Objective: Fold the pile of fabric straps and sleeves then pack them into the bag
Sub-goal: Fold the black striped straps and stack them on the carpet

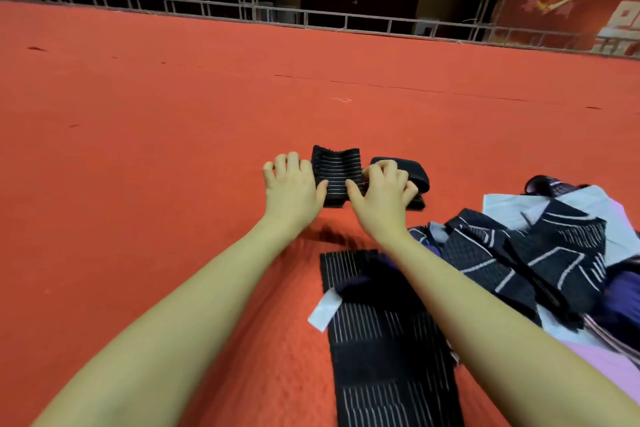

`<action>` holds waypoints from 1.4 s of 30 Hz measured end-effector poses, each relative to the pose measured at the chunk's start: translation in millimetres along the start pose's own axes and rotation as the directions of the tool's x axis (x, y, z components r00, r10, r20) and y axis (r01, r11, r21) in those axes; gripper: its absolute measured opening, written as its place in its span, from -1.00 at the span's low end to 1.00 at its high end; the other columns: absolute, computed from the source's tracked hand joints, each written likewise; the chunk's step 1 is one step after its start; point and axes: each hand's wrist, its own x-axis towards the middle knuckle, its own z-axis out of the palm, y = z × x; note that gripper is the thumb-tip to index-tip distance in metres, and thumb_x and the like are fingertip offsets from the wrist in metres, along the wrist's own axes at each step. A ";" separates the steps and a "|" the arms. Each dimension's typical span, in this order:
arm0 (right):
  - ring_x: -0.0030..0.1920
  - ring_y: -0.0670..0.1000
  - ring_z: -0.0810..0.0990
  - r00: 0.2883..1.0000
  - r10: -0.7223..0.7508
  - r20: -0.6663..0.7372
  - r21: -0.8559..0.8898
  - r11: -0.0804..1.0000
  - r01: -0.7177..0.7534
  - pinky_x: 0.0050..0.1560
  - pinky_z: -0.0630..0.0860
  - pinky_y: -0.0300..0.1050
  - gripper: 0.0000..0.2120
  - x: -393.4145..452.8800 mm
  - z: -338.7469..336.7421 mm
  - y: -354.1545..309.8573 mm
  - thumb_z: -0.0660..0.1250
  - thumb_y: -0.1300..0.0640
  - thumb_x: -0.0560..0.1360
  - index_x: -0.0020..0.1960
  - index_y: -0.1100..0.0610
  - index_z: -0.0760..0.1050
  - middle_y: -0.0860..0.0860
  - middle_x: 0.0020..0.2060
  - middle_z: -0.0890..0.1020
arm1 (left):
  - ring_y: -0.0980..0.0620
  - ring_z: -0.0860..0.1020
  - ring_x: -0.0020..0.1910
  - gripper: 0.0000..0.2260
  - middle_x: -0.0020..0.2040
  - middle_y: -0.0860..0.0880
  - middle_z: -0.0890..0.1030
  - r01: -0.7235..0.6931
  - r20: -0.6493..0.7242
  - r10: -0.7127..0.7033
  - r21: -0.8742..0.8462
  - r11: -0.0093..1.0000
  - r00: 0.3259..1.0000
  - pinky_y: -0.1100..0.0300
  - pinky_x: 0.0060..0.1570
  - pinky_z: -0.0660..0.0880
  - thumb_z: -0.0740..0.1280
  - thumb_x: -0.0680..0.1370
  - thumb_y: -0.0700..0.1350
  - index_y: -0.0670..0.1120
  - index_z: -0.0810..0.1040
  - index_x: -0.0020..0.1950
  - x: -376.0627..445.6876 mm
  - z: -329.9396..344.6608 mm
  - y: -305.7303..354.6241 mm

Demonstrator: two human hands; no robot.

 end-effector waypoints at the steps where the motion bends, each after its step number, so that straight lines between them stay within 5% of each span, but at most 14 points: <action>1: 0.20 0.13 0.30 1.000 0.000 0.011 -0.006 1.000 0.000 0.21 0.03 -0.01 -0.73 11.7 9.0 1.4 0.28 -0.03 0.54 0.05 0.18 0.48 0.06 0.17 0.41 | -0.21 0.53 -0.06 -0.66 -0.12 -0.19 0.56 -0.027 -0.015 0.028 0.055 0.998 0.999 -0.04 0.01 0.21 0.47 0.38 0.05 -0.23 0.55 -0.16 12.6 8.7 -5.3; 3: 0.22 0.14 0.28 0.999 0.005 0.037 -0.021 1.000 -0.004 0.22 0.02 -0.01 -0.73 31.8 27.7 5.3 0.27 -0.04 0.54 0.05 0.18 0.48 0.06 0.19 0.39 | -0.19 0.54 -0.08 -0.65 -0.13 -0.17 0.56 -0.054 -0.012 0.056 0.137 0.989 0.998 -0.03 0.00 0.21 0.47 0.36 0.08 -0.22 0.55 -0.18 35.3 24.9 -13.7; 7: 0.25 0.13 0.27 0.997 0.006 0.082 -0.049 0.999 -0.002 0.23 0.01 -0.01 -0.71 55.4 61.9 13.1 0.25 -0.05 0.56 0.07 0.17 0.47 0.06 0.22 0.37 | -0.18 0.38 0.22 -0.59 0.19 -0.16 0.46 -0.047 0.081 0.035 0.158 0.986 0.996 -0.06 0.23 0.20 0.19 0.57 0.12 -0.22 0.48 0.14 62.8 56.6 -22.9; 10: 0.23 0.12 0.29 0.994 -0.001 0.113 -0.066 0.998 0.008 0.24 0.03 -0.01 -0.70 64.9 85.0 19.5 0.24 -0.06 0.55 0.08 0.17 0.48 0.06 0.21 0.39 | -0.15 0.35 0.24 -0.58 0.23 -0.13 0.43 -0.053 0.096 0.037 0.172 0.984 0.995 -0.02 0.24 0.19 0.13 0.60 0.13 -0.19 0.44 0.21 71.6 79.5 -29.0; 15: 0.27 0.20 0.36 0.984 -0.095 0.151 -0.237 0.963 0.130 0.23 0.20 0.10 -0.55 59.1 109.0 28.3 0.36 -0.03 0.48 0.24 0.22 0.44 0.15 0.32 0.40 | -0.12 0.50 0.07 -0.58 0.10 -0.12 0.53 -0.020 0.132 -0.001 0.154 0.988 0.991 0.05 0.01 0.39 0.34 0.49 0.12 -0.17 0.48 0.17 69.3 108.3 -37.4; 18: 0.36 0.18 0.39 0.960 -0.238 0.148 -0.267 0.925 0.270 0.26 0.18 0.10 -0.52 54.0 115.4 30.7 0.35 0.05 0.47 0.35 0.17 0.42 0.12 0.39 0.41 | -0.11 0.59 0.07 -0.62 0.17 -0.15 0.58 -0.136 0.049 0.136 0.009 0.991 0.990 0.07 -0.04 0.49 0.38 0.45 0.02 -0.13 0.55 0.21 60.4 119.0 -41.3; 20: 0.47 0.09 0.24 0.918 -0.297 0.262 -0.310 0.875 0.371 0.37 0.01 0.06 -0.55 52.0 117.6 33.0 0.13 -0.02 0.59 0.44 0.11 0.34 0.05 0.47 0.31 | -0.04 0.32 0.43 -0.57 0.49 -0.09 0.30 -0.176 0.173 0.190 -0.091 0.980 0.967 -0.02 0.32 0.27 0.10 0.63 0.05 -0.05 0.33 0.47 53.3 124.6 -43.2; 23: 0.54 -0.04 -0.10 0.859 -0.197 0.473 -0.261 0.900 0.350 0.46 -0.21 0.01 -0.49 48.5 121.3 38.2 -0.08 -0.11 0.65 0.56 0.03 0.05 -0.05 0.55 0.03 | 0.04 -0.06 0.54 -0.53 0.58 0.04 -0.04 -0.065 0.405 0.107 -0.116 0.991 0.908 -0.01 0.48 -0.09 -0.09 0.66 0.09 0.04 -0.01 0.58 49.1 123.4 -45.9; 31: 0.54 0.00 -0.16 0.803 -0.076 0.592 -0.179 0.959 0.222 0.46 -0.22 0.12 -0.49 57.2 95.8 31.3 -0.05 -0.12 0.65 0.56 -0.08 -0.06 -0.08 0.56 -0.08 | -0.02 -0.08 0.55 -0.50 0.58 0.01 -0.10 -0.040 0.419 0.096 -0.139 0.989 0.903 -0.03 0.48 -0.16 -0.05 0.66 0.08 0.08 -0.13 0.57 46.1 101.1 -40.5; 37: 0.47 -0.07 0.15 0.909 -0.190 0.371 0.007 0.979 0.202 0.27 -0.06 -0.14 -0.59 27.3 42.6 26.0 0.12 -0.03 0.62 0.46 -0.05 0.29 -0.11 0.49 0.24 | -0.01 -0.06 0.54 -0.50 0.58 -0.01 -0.06 -0.081 0.323 0.146 -0.207 0.975 0.935 -0.01 0.46 -0.10 0.03 0.65 0.07 0.06 -0.02 0.57 1.9 48.9 -25.4; 42: 0.26 -0.16 0.41 0.840 -0.277 0.467 0.004 0.950 0.311 0.07 -0.01 -0.17 -0.63 -26.8 -13.2 33.1 0.10 -0.21 0.56 0.23 -0.10 0.50 -0.20 0.21 0.54 | 0.06 -0.01 0.53 -0.55 0.57 0.02 0.06 -0.069 0.362 0.156 -0.243 0.968 0.919 0.04 0.42 -0.08 0.07 0.65 0.06 0.00 0.16 0.53 -50.5 8.7 -4.7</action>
